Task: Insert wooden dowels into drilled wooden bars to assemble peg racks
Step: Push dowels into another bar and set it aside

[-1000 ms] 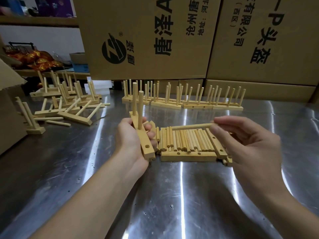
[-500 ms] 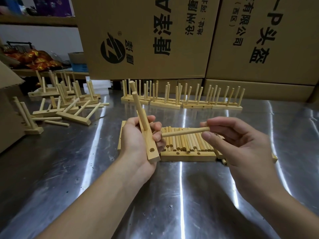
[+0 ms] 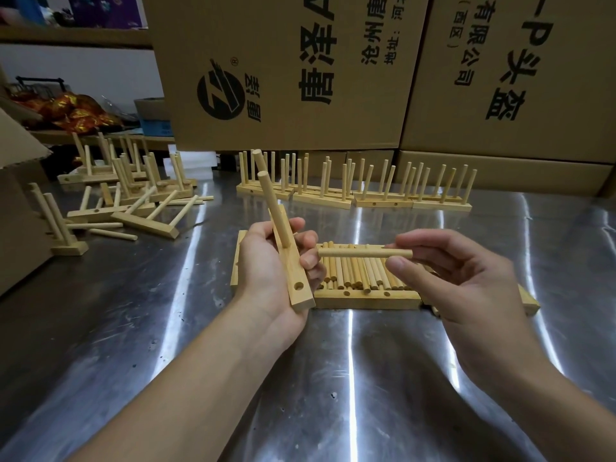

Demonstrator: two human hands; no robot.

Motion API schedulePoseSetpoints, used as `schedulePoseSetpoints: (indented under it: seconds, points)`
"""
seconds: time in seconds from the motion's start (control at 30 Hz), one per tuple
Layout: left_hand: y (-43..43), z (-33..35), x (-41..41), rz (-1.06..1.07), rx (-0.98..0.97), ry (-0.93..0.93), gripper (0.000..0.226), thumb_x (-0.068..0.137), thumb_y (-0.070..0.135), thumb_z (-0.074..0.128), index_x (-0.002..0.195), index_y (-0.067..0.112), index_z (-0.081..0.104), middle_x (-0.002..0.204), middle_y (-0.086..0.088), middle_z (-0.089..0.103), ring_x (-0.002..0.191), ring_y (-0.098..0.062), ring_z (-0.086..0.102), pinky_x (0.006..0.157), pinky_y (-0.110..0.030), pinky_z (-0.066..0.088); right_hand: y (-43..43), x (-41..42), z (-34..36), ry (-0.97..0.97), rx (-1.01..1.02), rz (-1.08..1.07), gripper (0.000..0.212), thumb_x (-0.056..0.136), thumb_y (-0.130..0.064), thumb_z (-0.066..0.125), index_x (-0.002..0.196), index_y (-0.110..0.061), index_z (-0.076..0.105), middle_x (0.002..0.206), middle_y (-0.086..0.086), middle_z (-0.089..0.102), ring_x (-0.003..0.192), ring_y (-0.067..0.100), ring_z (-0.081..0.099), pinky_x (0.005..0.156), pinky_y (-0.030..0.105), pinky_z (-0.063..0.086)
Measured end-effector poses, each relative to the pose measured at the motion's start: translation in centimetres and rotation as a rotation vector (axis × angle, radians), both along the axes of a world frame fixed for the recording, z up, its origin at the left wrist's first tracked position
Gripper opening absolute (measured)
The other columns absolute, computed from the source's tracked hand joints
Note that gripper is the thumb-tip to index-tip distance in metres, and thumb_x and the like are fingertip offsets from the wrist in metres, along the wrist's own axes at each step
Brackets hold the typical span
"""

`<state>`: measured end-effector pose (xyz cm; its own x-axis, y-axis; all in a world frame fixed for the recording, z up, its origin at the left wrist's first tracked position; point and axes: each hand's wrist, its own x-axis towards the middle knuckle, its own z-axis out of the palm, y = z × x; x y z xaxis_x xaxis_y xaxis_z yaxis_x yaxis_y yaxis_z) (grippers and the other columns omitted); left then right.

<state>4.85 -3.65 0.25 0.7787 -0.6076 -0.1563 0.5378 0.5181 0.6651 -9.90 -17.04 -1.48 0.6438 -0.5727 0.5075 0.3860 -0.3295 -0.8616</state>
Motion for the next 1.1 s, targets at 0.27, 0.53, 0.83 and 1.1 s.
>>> schedulePoseSetpoints:
  seconds: [0.27,0.53,0.83,1.1]
  points:
    - [0.0,0.1,-0.6,-0.073,0.106,-0.158,0.030,0.107,0.035,0.042,0.095,0.014,0.059,0.068,-0.002,0.054,0.048,-0.012,0.045,0.043,-0.022,0.038,-0.3,0.2,-0.2,0.023,0.173,0.063,0.041,0.072,-0.037,0.093,0.108,-0.023,0.083,0.096,0.000,0.077,0.088,0.012,0.072,0.072,0.020,0.056]
    - [-0.1,-0.2,-0.6,-0.097,0.123,-0.149,0.030,0.107,0.038,0.045,0.102,0.013,0.061,0.070,-0.003,0.055,0.049,-0.012,0.046,0.045,-0.023,0.038,-0.1,0.1,-0.2,0.270,0.023,0.167,0.019,0.086,-0.041,0.077,0.099,-0.028,0.081,0.113,-0.004,0.079,0.108,0.012,0.073,0.092,0.034,0.054]
    - [-0.3,-0.6,0.4,-0.054,0.119,-0.043,0.030,0.106,0.037,0.045,0.095,0.015,0.060,0.067,-0.001,0.055,0.046,-0.011,0.046,0.040,-0.023,0.037,0.8,0.5,-2.5,0.698,-0.773,0.123,0.018,0.090,-0.055,0.076,0.106,-0.046,0.075,0.104,-0.025,0.058,0.097,0.000,0.059,0.075,0.015,0.044]
    - [0.2,-0.4,1.1,-0.033,0.097,-0.068,0.028,0.105,0.036,0.045,0.094,0.016,0.060,0.067,0.000,0.056,0.047,-0.010,0.046,0.043,-0.023,0.037,0.1,-0.1,-1.3,0.511,-0.656,0.076,0.004,0.096,-0.042,0.067,0.096,-0.038,0.068,0.093,-0.019,0.070,0.092,0.007,0.066,0.070,0.014,0.046]
